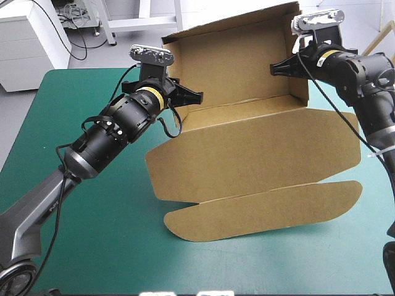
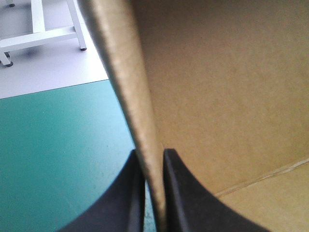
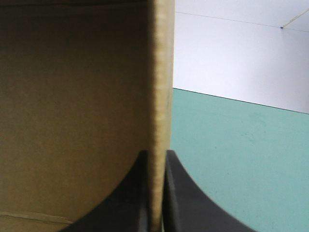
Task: Fold the box
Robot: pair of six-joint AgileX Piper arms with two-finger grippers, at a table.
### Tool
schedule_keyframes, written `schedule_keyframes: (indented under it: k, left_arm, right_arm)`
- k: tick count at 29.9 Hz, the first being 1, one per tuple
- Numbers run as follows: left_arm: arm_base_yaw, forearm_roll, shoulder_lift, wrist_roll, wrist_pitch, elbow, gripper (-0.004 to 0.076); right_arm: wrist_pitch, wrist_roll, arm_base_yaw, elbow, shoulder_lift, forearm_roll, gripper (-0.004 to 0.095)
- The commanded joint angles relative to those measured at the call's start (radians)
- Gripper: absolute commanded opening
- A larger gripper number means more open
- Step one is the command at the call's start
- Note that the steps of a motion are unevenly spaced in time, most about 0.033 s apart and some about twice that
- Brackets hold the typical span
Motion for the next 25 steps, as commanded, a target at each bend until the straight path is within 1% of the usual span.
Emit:
schedule_keyframes:
  k: [1, 5, 11, 14, 16, 19, 23, 25]
  left_arm:
    - [-0.031, -0.013, -0.033, 0.036, -0.112, -0.039, -0.001]
    - [-0.031, 0.021, -0.033, 0.039, -0.068, -0.039, -0.0009]
    - [-0.01, 0.001, -0.027, 0.051, -0.002, -0.039, -0.0009]
    - [0.022, -0.107, -0.013, 0.169, 0.041, -0.039, -0.0008]
    - [0.051, -0.19, 0.005, 0.252, 0.075, -0.039, -0.0008]
    - [0.09, -0.271, 0.045, 0.334, 0.129, -0.039, -0.0009]
    - [0.109, -0.299, 0.113, 0.383, 0.191, -0.039, -0.0009]
    - [0.109, -0.296, 0.147, 0.398, 0.201, -0.039, -0.0009]
  right_arm:
    - [-0.059, 0.0, 0.022, -0.029, -0.04, 0.113, -0.0004]
    - [0.015, -0.02, 0.022, -0.029, -0.033, 0.113, -0.0004]
    - [0.174, -0.024, 0.022, -0.029, 0.025, 0.122, -0.0004]
    - [0.264, -0.028, 0.022, -0.029, 0.077, 0.124, -0.0004]
    - [0.304, -0.032, 0.022, -0.029, 0.117, 0.124, -0.0004]
    - [0.325, -0.045, 0.022, -0.029, 0.17, 0.148, -0.0004]
    - [0.325, -0.062, 0.022, -0.029, 0.23, 0.198, -0.0004]
    - [0.325, -0.065, 0.022, -0.029, 0.258, 0.214, -0.0004]
